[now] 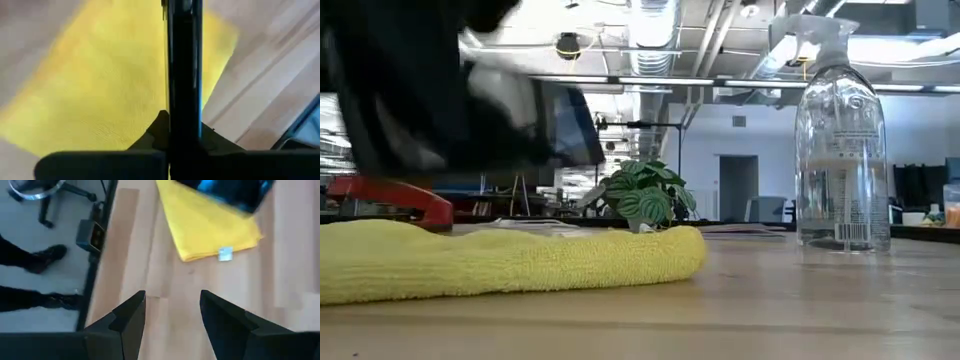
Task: Apply microfiber cloth
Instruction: Wipe the front of the cellphone using the microfiber cloth
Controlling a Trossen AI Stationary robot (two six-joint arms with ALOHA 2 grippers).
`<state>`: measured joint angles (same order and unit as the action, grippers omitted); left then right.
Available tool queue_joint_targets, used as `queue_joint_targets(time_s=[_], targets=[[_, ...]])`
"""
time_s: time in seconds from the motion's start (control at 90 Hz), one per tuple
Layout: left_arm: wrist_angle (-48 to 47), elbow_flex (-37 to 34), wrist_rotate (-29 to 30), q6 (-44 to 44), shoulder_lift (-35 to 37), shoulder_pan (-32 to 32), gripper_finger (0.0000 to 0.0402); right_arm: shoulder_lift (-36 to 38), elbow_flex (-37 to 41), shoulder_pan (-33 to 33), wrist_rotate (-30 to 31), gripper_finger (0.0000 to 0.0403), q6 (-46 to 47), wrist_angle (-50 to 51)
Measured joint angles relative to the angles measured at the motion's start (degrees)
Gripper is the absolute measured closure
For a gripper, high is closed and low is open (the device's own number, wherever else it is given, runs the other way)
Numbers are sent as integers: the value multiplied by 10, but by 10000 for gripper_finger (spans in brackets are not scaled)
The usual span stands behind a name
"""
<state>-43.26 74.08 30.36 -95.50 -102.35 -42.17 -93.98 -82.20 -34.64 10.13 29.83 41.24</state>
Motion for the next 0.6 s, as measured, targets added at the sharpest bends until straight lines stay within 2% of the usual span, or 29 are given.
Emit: queue_joint_targets(time_s=[0.156, 0.3, 0.467, 0.6], targets=[[-7, -23, 114, -15, 12, -51, 399, -42, 10, 8, 1, 230, 137, -95], [38, -56, 166, 4, 11, -78, 400, -107, 11, 28, 2, 227, 300, -116], [112, -114, 178, 14, 11, -95, 401, -166, 11, 57, -24, 198, 401, -142], [163, -147, 163, 27, 10, -97, 401, -199, 11, 81, -57, 156, 428, -186]])
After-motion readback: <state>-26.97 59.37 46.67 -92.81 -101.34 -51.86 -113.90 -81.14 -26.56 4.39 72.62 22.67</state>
